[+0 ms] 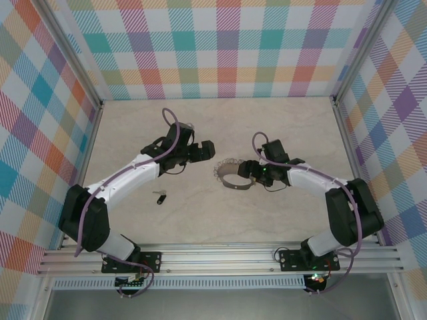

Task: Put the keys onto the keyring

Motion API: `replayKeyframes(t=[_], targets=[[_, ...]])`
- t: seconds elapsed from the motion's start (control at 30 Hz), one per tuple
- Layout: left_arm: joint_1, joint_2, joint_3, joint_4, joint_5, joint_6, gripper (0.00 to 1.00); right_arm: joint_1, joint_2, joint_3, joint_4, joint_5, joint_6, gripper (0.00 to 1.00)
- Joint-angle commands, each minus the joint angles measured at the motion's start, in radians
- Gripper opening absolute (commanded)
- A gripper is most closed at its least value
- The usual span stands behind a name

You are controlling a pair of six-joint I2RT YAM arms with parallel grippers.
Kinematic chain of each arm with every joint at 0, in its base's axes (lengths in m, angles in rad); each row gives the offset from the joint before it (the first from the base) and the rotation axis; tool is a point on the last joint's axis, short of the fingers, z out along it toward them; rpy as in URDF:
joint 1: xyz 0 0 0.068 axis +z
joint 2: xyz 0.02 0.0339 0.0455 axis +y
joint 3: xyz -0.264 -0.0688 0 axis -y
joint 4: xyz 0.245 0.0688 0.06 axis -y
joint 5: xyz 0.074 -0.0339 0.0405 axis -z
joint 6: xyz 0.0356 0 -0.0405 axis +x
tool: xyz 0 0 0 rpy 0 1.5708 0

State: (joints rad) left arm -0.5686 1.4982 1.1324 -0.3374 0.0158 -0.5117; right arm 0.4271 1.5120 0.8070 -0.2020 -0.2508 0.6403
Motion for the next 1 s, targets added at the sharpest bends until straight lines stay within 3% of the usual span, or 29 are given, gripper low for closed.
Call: replayKeyframes(t=[0.0,0.27,0.6,0.97], targets=[[-0.008,0.013,0.016,0.017,0.025,-0.003,0.99,0.006,0.031,0.040,0.023,-0.013,0.007,0.77],[-0.011,0.020,0.018,0.024,0.023,-0.002,0.99,0.007,0.061,0.040,0.018,0.010,0.000,0.76],[-0.013,0.018,0.010,0.029,0.019,0.003,0.99,-0.008,-0.014,0.002,-0.032,0.076,-0.020,0.77],[-0.014,0.019,0.007,0.039,0.020,0.003,0.99,-0.010,-0.070,-0.044,-0.028,0.063,-0.005,0.73]])
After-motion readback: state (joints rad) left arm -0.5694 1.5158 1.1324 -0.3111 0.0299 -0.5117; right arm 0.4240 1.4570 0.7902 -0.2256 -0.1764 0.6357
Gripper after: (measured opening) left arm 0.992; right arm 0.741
